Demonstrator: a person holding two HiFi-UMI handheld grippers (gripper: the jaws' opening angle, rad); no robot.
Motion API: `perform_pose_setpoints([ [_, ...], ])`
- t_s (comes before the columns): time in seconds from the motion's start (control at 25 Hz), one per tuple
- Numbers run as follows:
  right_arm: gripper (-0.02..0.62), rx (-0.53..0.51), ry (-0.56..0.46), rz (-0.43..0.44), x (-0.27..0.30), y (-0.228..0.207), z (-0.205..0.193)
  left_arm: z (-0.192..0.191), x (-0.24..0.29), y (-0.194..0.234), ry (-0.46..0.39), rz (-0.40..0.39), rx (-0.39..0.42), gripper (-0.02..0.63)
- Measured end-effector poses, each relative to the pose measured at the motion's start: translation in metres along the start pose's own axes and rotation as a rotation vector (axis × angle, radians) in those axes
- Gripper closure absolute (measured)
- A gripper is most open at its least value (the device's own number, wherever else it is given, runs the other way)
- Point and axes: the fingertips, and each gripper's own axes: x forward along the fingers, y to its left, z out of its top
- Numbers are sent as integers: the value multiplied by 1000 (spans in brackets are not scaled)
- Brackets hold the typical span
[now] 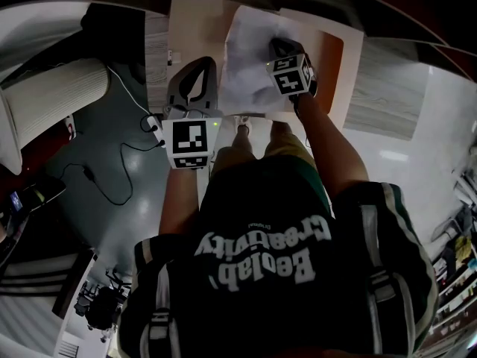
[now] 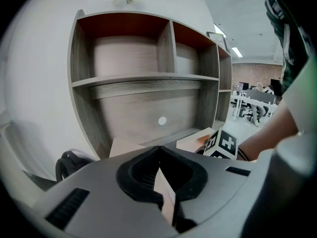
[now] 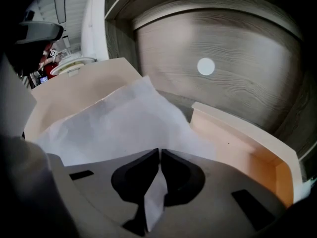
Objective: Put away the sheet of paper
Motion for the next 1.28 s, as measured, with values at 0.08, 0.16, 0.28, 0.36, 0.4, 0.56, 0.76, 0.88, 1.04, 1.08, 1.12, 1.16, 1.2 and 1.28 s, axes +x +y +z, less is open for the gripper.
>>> perform_pose_setpoints([
  [0.08,552,1,-6,0,3,6,3,-1,-2,1,1,5,-3,588],
  [0.16,552,10,-9,1,5,8,6,-3,-2,2,3,9,-7,588],
  [0.28,552,-22,-16,13,7,8,10,-4,-4,2,4,12,-7,588],
  [0.36,552,-42,-20,16,6,6,9,-4,-6,3,2,14,-6,588],
  [0.4,552,-50,-21,12,5,3,8,-4,-7,4,2,16,-6,588],
  [0.56,552,-93,-12,-1,-2,-9,-1,-4,-9,5,-2,19,-9,588],
  [0.76,552,-124,6,-13,-10,-29,-11,-3,-9,5,-6,14,-11,588],
  [0.88,552,-125,16,-22,-15,-37,-16,-1,-7,2,-9,5,-10,588],
  [1.04,557,-98,-14,-2,-25,-33,-7,2,-4,0,-14,-3,-8,588],
  [1.08,557,-100,-27,18,-28,-27,-3,2,-4,0,-15,-5,-9,588],
  [1.12,557,-107,-38,40,-30,-19,2,2,-3,0,-16,-6,-9,588],
  [1.16,557,-115,-45,63,-31,-9,6,2,-3,0,-17,-7,-8,588],
  [1.2,557,-125,-48,87,-32,1,9,2,-2,0,-17,-8,-8,588],
  [1.28,557,-151,-48,129,-31,19,12,3,-2,0,-18,-11,-9,588],
])
